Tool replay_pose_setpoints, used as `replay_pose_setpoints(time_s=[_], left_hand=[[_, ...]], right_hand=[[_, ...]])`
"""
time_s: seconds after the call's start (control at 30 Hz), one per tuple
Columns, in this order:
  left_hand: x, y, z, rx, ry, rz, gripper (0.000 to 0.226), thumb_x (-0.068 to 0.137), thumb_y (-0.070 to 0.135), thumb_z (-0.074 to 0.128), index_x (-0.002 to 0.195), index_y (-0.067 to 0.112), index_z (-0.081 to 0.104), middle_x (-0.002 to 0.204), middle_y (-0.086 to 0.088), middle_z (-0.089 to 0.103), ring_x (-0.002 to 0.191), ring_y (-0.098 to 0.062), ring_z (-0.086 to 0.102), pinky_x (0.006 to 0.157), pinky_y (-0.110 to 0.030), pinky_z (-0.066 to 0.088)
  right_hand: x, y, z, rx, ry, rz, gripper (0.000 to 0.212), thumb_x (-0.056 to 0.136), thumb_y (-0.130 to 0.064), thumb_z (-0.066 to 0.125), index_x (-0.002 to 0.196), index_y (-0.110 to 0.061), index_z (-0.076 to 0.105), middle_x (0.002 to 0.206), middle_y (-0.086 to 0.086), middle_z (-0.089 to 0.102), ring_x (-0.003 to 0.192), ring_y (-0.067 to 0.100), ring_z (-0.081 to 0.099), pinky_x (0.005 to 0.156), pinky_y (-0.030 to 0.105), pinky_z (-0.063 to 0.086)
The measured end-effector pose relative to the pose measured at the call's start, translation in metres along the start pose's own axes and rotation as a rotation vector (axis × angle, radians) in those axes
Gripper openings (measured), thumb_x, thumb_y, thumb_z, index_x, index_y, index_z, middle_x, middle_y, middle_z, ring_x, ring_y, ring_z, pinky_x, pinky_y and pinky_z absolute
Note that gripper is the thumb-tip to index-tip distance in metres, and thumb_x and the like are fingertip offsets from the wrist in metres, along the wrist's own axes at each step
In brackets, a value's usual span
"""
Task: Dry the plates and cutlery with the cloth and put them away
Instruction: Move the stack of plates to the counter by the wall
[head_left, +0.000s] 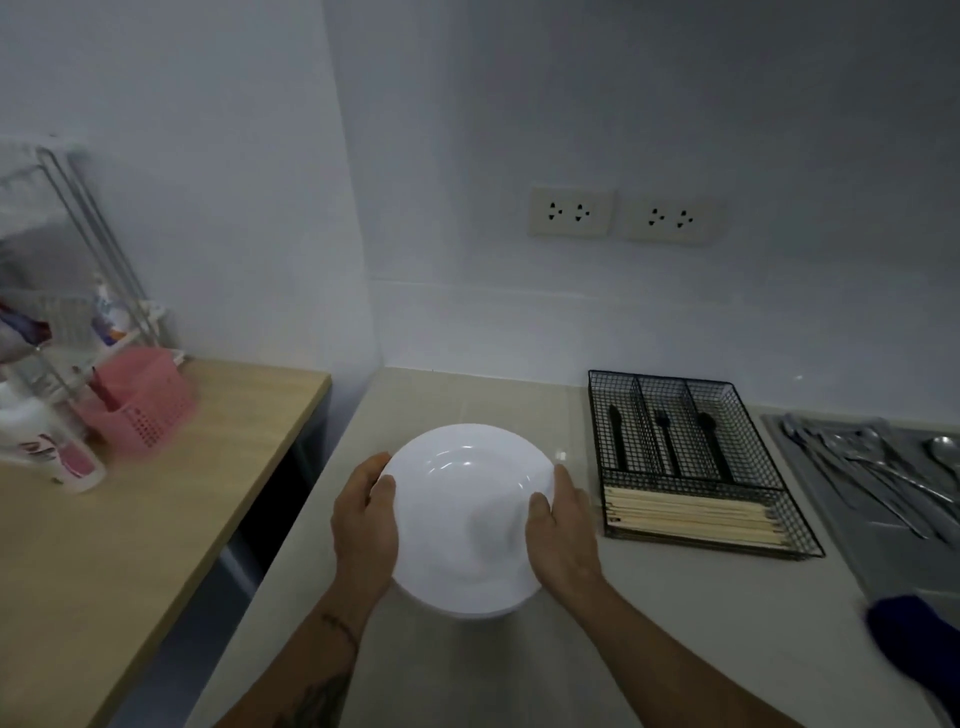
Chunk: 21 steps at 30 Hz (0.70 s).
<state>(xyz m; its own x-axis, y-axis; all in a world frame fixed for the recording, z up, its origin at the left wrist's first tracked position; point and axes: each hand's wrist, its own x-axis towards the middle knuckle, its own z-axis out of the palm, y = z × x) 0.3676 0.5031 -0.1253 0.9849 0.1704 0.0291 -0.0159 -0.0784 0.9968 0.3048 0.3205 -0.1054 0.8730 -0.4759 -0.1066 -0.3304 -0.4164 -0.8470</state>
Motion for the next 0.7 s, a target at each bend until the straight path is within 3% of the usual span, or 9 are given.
replay_pose_setpoints(time_s=[0.23,0.7], left_hand=[[0.052,-0.018,0.026,0.033,-0.019,-0.017,0.025,0.1,0.02,0.049,0.12,0.022,0.064,0.114,0.001,0.067,0.1,-0.02,0.064,0.089,-0.047,0.056],[0.151,-0.059,0.094,0.1,-0.044,-0.028,0.024,0.099,0.021,0.049,0.116,0.02,0.066,0.11,0.003,0.069,0.1,-0.017,0.065,0.089,-0.041,0.057]], right_hand=[[0.048,-0.004,0.016,-0.045,0.013,0.103,0.056,0.1,-0.032,0.035,0.152,-0.023,0.016,0.15,0.006,0.026,0.131,0.029,0.038,0.107,0.038,0.031],[0.161,-0.003,0.032,-0.061,0.057,0.197,0.054,0.1,-0.031,0.036,0.151,-0.023,0.02,0.146,0.008,0.033,0.126,0.03,0.042,0.105,0.041,0.034]])
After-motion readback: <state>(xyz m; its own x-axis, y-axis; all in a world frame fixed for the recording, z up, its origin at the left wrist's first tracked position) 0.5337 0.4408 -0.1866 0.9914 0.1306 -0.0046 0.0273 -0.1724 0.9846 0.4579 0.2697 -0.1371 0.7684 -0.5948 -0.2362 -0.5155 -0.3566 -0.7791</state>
